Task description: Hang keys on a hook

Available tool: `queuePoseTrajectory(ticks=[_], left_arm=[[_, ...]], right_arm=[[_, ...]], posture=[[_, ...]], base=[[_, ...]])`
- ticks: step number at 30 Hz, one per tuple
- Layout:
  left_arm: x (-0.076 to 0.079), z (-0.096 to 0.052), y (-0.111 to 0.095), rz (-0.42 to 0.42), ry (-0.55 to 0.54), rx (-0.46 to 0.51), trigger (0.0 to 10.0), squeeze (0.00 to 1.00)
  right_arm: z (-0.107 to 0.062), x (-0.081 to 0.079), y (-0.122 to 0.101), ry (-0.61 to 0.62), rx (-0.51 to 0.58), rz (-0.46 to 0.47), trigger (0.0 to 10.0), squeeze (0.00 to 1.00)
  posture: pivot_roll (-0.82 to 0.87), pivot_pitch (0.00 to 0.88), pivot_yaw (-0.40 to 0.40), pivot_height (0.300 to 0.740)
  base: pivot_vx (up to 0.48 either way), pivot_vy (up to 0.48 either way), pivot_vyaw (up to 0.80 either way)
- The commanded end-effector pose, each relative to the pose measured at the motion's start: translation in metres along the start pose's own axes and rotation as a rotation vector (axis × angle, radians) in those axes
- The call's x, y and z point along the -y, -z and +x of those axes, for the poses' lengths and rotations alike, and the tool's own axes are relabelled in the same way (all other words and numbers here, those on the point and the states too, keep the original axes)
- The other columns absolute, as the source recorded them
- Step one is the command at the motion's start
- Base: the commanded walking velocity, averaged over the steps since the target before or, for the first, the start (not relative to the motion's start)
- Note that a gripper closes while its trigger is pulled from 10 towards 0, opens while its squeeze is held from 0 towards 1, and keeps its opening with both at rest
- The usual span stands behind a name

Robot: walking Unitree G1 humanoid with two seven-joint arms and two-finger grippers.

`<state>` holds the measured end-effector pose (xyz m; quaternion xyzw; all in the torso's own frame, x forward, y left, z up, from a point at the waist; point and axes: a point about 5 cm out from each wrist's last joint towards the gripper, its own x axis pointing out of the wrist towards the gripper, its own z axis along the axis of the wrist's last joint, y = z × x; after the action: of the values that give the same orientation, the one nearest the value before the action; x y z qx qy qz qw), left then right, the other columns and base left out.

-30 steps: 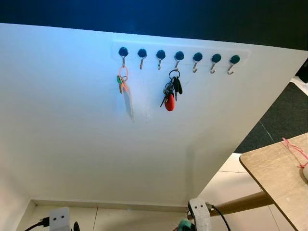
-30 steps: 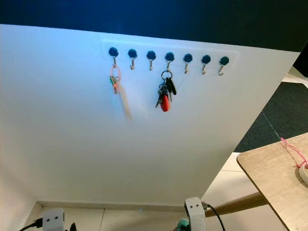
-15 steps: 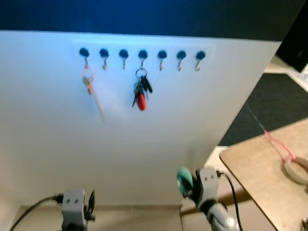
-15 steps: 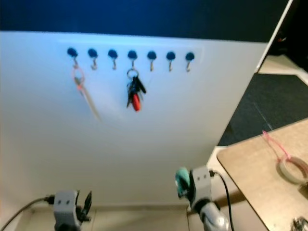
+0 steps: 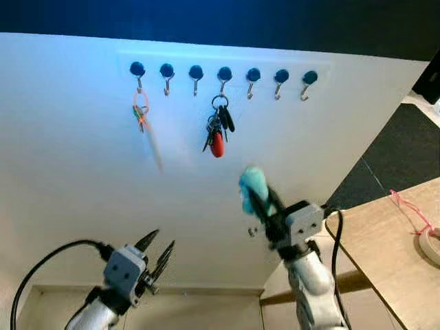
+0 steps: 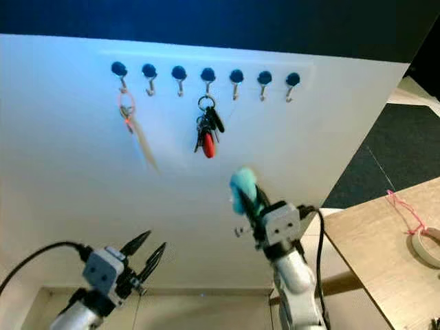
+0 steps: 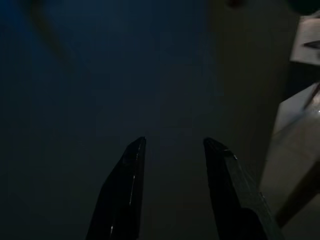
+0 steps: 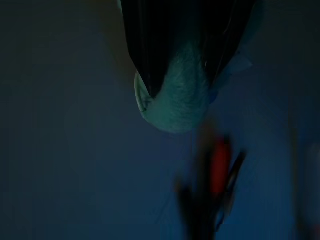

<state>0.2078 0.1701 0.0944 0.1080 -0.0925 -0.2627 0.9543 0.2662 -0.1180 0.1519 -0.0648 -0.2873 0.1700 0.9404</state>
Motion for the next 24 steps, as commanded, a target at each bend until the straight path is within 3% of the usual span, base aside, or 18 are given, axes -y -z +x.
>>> queuePoseTrajectory(ticks=[1, 7, 19, 24], left_arm=[[0.001, 0.001, -0.007, -0.019, 0.045, -0.005, 10.0, 0.00], [0.004, 0.022, -0.047, -0.041, 0.152, 0.104, 10.0, 0.00], [0.009, 0.039, -0.082, -0.133, 0.165, 0.199, 10.0, 0.00], [0.013, 0.041, -0.086, -0.144, 0.190, 0.199, 10.0, 0.00]], right_arm=[[0.003, 0.006, -0.007, 0.036, 0.008, -0.026, 10.0, 0.00], [0.031, 0.017, -0.046, 0.114, 0.139, -0.079, 10.0, 0.00], [0.061, 0.024, -0.093, 0.152, 0.285, -0.124, 10.0, 0.00], [0.065, 0.027, -0.099, 0.170, 0.293, -0.132, 10.0, 0.00]], posture=[[0.07, 0.095, -0.070, 0.740], [0.07, 0.098, -0.071, 0.740], [0.06, 0.105, -0.075, 0.740], [0.07, 0.104, -0.075, 0.740]], base=[[0.000, 0.000, 0.00], [0.000, 0.000, 0.00], [0.000, 0.000, 0.00], [0.000, 0.000, 0.00]])
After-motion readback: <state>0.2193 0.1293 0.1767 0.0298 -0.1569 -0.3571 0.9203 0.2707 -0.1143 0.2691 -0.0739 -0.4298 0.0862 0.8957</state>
